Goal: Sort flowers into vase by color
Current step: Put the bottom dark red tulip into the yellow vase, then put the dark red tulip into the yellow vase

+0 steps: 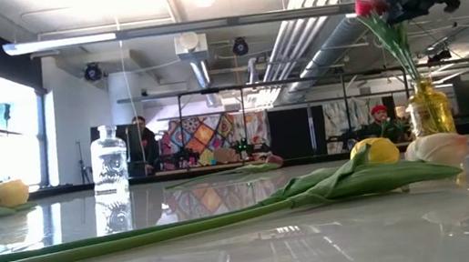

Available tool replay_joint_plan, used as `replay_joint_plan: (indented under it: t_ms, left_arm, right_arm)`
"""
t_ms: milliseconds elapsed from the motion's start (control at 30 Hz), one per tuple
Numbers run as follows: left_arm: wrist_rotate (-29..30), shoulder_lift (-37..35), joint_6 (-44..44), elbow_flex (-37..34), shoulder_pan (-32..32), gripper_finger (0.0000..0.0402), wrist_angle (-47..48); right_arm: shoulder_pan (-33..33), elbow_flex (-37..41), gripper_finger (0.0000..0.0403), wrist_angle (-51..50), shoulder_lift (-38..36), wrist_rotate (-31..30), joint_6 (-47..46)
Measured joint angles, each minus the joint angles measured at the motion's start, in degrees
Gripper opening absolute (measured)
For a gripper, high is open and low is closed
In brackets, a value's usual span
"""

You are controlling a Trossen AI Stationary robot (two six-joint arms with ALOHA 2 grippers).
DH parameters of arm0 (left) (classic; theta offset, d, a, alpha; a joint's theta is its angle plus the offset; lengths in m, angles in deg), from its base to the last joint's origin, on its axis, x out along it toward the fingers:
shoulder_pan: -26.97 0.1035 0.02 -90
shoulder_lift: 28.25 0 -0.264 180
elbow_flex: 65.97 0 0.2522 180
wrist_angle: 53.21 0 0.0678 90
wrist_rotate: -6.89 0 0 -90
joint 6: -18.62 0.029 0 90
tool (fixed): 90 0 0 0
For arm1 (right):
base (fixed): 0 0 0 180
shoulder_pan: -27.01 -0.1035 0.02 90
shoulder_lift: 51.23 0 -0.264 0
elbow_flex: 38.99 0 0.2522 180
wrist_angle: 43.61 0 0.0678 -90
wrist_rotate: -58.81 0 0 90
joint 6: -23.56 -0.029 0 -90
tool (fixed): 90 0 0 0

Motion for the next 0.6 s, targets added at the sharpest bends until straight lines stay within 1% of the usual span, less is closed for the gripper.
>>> replay_joint_plan:
  t_ms: [67, 167, 400, 600]
  left_arm:
    - [0.01, -0.01, 0.00, 0.00, -0.01, 0.0163, 0.00]
    - [0.00, 0.00, 0.00, 0.00, -0.01, 0.0163, 0.00]
    - [0.02, 0.00, 0.00, 0.00, -0.01, 0.0163, 0.00]
    - [0.01, 0.00, -0.01, 0.00, -0.01, 0.0163, 0.00]
  right_arm:
    - [0.00, -0.43, 0.0004, 0.15, -0.03, 0.00, 1.07]
    - [0.00, -1.14, 0.0022, 0.18, -0.03, -0.03, 2.18]
    - [-0.07, -2.03, 0.0095, 0.76, -0.14, 0.17, 2.33]
    - [-0.07, -2.03, 0.0148, 0.87, -1.44, 3.98, 3.40]
